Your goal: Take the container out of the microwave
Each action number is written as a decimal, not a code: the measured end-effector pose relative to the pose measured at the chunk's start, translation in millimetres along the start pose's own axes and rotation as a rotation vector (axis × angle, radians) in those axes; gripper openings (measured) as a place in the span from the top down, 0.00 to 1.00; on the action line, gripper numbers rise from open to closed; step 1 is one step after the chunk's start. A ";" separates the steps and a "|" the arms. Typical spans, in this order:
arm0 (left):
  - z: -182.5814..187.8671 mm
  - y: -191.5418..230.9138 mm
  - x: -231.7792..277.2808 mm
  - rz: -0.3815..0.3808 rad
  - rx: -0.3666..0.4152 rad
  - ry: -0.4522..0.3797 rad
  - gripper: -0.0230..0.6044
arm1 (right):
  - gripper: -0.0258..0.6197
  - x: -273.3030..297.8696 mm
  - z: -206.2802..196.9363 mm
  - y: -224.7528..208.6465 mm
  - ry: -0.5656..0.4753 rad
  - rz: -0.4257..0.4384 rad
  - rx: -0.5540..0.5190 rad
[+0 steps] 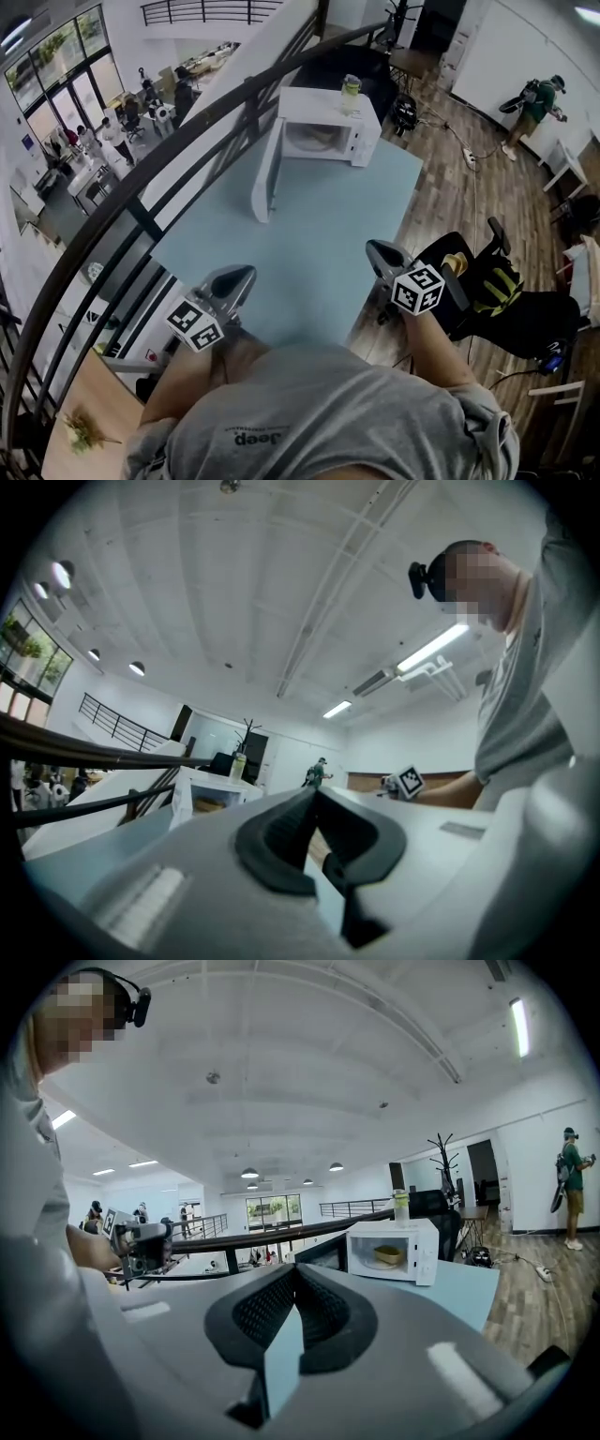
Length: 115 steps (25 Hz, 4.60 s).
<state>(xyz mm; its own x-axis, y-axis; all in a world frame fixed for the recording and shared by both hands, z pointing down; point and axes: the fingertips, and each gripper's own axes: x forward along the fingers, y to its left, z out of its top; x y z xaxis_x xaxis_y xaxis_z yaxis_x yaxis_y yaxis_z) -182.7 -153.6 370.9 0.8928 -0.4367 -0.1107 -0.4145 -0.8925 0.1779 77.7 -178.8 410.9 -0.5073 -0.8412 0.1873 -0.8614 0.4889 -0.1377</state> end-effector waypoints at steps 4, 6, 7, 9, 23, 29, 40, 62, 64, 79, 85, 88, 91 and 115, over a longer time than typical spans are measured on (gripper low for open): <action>-8.1 11.5 73.0 -0.016 0.018 0.027 0.93 | 0.95 16.1 2.8 -65.0 -0.004 0.008 -0.014; -10.5 20.3 114.6 -0.013 0.038 0.044 0.93 | 0.95 30.2 7.6 -102.2 -0.007 0.023 -0.019; -13.3 26.0 135.5 -0.010 0.047 0.055 0.93 | 0.95 38.9 9.7 -121.8 -0.010 0.031 -0.015; -25.4 41.2 175.2 0.007 0.046 0.078 0.93 | 0.95 60.4 11.0 -161.7 -0.023 0.049 -0.006; -125.2 188.7 348.4 0.023 -0.044 0.128 0.93 | 0.95 279.8 -24.0 -310.6 0.043 0.032 -0.173; -166.2 255.0 393.9 -0.007 -0.047 0.154 0.93 | 0.88 362.1 -45.7 -350.3 0.109 -0.005 -0.233; -221.9 368.2 452.4 0.078 -0.094 0.097 0.93 | 0.86 487.9 -78.9 -422.3 0.175 -0.054 -0.309; -280.0 427.3 481.2 0.058 0.100 0.116 0.93 | 0.84 624.6 -119.5 -513.9 0.314 -0.175 -0.481; -279.4 430.6 477.8 0.064 0.110 0.114 0.93 | 0.83 630.9 -121.1 -518.0 0.322 -0.192 -0.494; -276.7 429.8 473.8 0.048 0.135 0.102 0.93 | 0.81 658.9 -127.2 -534.8 0.455 -0.236 -0.634; -274.8 428.7 472.9 0.050 0.129 0.096 0.93 | 0.81 663.4 -133.5 -536.3 0.512 -0.231 -0.682; -273.6 428.7 473.0 0.049 0.126 0.090 0.93 | 0.81 665.1 -137.3 -537.7 0.532 -0.231 -0.714; -273.1 429.8 473.1 0.050 0.131 0.089 0.93 | 0.81 666.2 -137.7 -539.9 0.535 -0.243 -0.716; -232.1 391.4 464.5 0.049 0.145 0.091 0.92 | 0.93 615.7 -121.8 -474.9 0.561 -0.076 -0.607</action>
<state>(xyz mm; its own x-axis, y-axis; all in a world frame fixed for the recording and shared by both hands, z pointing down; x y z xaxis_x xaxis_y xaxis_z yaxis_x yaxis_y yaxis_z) 110.7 -679.6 616.1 0.8803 -0.4742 -0.0150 -0.4734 -0.8801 0.0376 171.5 -900.7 710.0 -0.2457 -0.7156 0.6539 -0.6756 0.6101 0.4138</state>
